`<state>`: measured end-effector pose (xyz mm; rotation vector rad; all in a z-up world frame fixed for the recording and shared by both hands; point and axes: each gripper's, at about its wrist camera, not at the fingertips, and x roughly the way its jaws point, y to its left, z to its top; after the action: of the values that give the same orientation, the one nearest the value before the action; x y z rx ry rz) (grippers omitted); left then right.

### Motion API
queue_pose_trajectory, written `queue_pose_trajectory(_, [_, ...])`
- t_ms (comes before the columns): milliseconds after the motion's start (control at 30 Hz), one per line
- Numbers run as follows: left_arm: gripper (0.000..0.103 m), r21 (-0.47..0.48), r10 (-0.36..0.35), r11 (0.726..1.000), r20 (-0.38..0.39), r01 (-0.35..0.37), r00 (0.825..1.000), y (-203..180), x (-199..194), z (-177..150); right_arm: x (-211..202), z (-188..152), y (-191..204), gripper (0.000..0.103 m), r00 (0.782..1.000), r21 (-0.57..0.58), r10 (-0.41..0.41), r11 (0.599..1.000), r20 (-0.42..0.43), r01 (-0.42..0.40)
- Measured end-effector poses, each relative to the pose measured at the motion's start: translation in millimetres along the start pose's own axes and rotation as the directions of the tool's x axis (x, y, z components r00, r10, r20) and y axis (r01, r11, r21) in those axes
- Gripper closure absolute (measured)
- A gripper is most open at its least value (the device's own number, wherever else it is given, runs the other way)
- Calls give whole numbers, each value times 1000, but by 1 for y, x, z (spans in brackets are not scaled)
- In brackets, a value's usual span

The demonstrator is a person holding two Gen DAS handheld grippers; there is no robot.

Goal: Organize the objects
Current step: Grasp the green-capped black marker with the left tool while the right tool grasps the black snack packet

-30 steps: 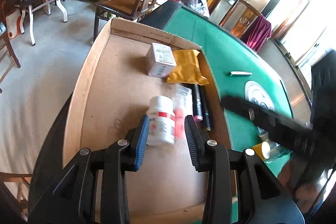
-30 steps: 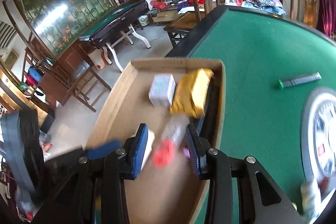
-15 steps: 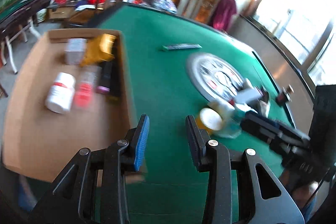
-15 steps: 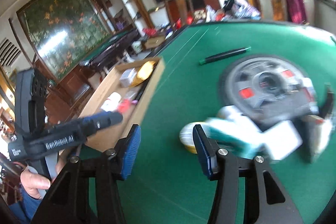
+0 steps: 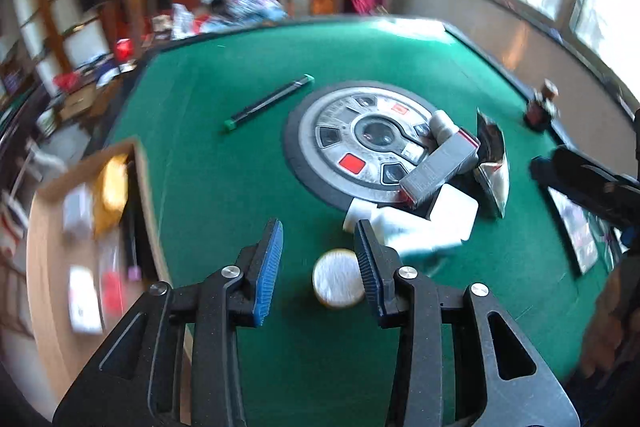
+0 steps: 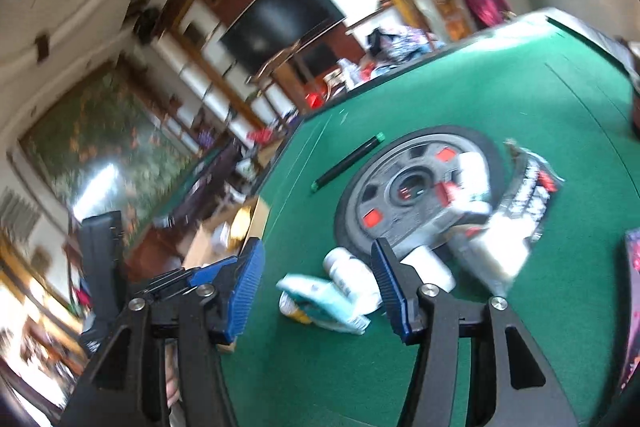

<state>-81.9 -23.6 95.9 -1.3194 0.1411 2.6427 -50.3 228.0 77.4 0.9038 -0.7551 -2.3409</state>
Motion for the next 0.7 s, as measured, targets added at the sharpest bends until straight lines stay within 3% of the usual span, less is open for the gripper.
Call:
queue_pose_trajectory(100, [66,74,18,997,-24,-16,1000,3,22,31,-4,4,-17,45,1000,88,19,996,13,-20])
queue_pose_trajectory(167, [66,107,53,993,-10,-52,999,6,34,50,-3,4,-20,45,1000,103,11,995,18,-13])
queue_pose_trajectory(233, [66,137,42,990,-24,-39,999,8,52,73,1,3,-21,45,1000,111,25,993,0,-25])
queue_pose_trajectory(433, [66,181,156,974,-92,-137,983,21,123,116,12,-1,-26,45,998,121,43,992,-52,-36])
queue_pose_trajectory(700, [66,156,116,984,-163,-90,980,42,180,135,14,3,-41,45,999,151,4,989,-46,3])
